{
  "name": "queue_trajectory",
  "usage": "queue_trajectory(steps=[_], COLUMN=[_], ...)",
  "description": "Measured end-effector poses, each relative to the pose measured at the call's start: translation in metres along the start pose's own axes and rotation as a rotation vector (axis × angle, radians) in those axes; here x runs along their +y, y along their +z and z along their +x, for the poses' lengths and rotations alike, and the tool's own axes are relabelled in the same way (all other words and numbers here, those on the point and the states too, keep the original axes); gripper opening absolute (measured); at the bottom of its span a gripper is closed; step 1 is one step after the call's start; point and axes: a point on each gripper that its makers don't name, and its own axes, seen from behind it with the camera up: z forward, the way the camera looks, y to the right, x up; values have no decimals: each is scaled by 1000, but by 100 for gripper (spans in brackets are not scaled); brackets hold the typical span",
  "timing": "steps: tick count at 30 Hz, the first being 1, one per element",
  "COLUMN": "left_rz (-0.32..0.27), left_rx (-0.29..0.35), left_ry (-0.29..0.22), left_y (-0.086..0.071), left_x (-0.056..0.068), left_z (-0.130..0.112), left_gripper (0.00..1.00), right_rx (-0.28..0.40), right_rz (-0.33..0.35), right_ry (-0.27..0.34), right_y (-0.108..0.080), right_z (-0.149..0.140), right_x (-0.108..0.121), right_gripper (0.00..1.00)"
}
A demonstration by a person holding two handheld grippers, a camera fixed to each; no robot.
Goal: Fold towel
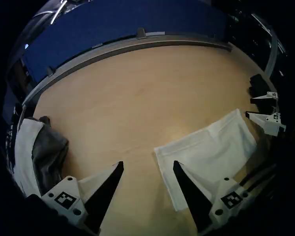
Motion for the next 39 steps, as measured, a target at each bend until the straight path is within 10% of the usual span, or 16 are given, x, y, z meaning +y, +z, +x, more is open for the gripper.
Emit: queue_trajectory(steps=[33, 39], left_rz=[-51, -50], left_rx=[-49, -54], left_ry=[-82, -109], left_y=[-56, -60], left_x=[41, 43], left_z=[-107, -114], left_gripper=[94, 94], right_rx=[-89, -128], right_rz=[125, 136], right_ry=[-54, -55], right_y=[-58, -54], right_z=[-81, -96], right_x=[-45, -48], right_gripper=[100, 84])
